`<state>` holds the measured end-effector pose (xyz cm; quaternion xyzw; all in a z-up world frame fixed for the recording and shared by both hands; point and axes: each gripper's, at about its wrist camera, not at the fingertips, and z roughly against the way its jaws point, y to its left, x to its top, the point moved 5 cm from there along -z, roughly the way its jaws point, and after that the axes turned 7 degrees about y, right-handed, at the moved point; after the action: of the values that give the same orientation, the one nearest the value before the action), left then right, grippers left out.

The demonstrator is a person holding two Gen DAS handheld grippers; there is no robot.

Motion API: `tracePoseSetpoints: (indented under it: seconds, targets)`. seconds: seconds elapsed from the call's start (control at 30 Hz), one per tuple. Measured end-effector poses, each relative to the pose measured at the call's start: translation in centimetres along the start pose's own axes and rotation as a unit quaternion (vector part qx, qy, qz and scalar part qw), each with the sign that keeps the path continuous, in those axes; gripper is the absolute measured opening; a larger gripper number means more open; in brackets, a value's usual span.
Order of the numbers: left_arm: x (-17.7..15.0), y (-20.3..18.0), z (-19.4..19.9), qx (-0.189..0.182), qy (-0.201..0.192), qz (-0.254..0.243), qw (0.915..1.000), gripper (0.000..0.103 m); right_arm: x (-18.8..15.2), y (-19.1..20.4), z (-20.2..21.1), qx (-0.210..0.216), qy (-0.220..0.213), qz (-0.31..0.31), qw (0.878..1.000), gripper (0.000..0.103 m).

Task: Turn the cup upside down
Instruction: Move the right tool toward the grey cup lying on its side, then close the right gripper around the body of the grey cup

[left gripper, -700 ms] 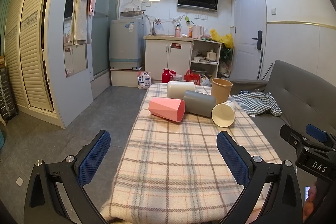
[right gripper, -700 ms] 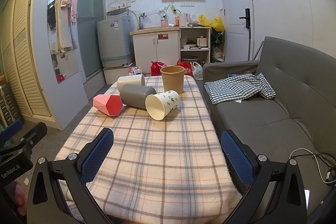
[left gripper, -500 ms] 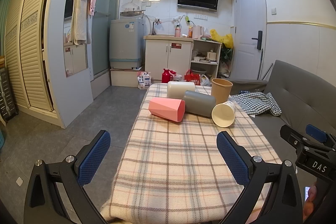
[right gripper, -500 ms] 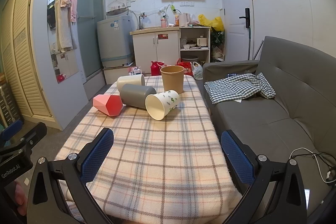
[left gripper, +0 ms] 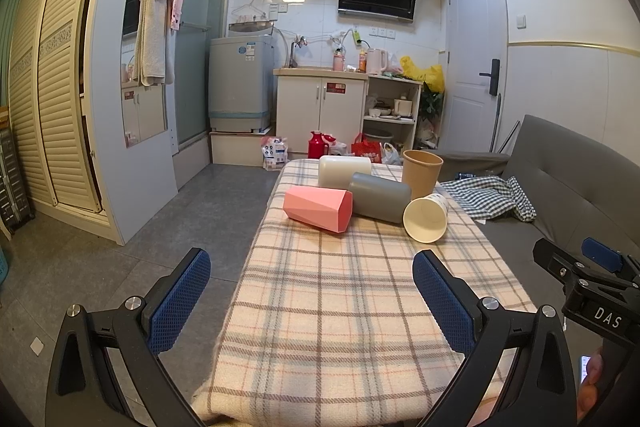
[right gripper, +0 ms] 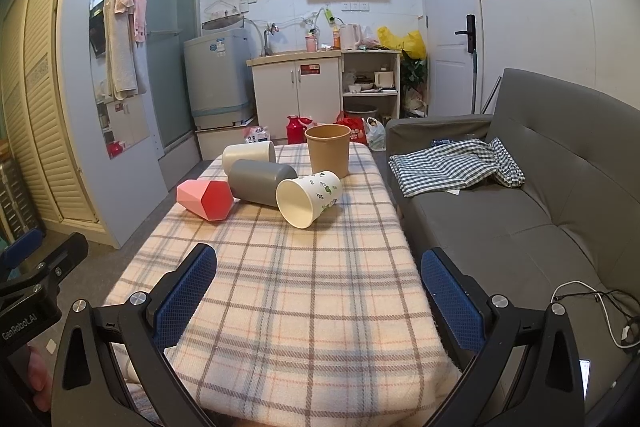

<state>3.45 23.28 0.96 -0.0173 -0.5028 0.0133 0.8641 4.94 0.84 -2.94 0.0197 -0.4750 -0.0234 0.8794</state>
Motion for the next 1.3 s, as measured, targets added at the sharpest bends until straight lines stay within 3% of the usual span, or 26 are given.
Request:
tracePoseSetpoints:
  seconds: [0.43,0.63,0.8,0.93,1.03,1.17,1.3]
  targets:
    - [0.7,-0.7,-0.1,-0.024,0.008,-0.002,0.9997,0.103,0.4,-0.2,-0.4,0.013,0.013,0.006,1.0,0.103]
    - [2.1,-0.3,-2.6,-0.033,0.044,0.014,0.9984,0.103,2.0,-0.2,-2.5,0.035,0.05,0.031,0.998,0.103]
    - [3.4,0.4,-6.6,-0.007,0.112,0.024,0.9934,0.103,6.3,0.0,-4.8,0.055,0.068,0.086,0.993,0.103]
    - [3.9,1.7,-9.9,0.008,0.141,0.051,0.9886,0.103,10.1,1.6,-8.0,0.068,0.096,0.17,0.978,0.103]
    - [4.0,2.4,-12.4,0.029,0.167,0.051,0.9842,0.103,12.3,3.6,-11.7,0.084,0.122,0.241,0.959,0.103]
    - [3.7,3.7,-15.8,0.05,0.197,0.052,0.9778,0.103,12.7,6.1,-17.0,0.089,0.153,0.31,0.934,0.103]
    - [3.3,5.1,-18.7,0.061,0.221,0.062,0.9713,0.103,11.1,8.3,-23.8,0.096,0.222,0.357,0.902,0.103]
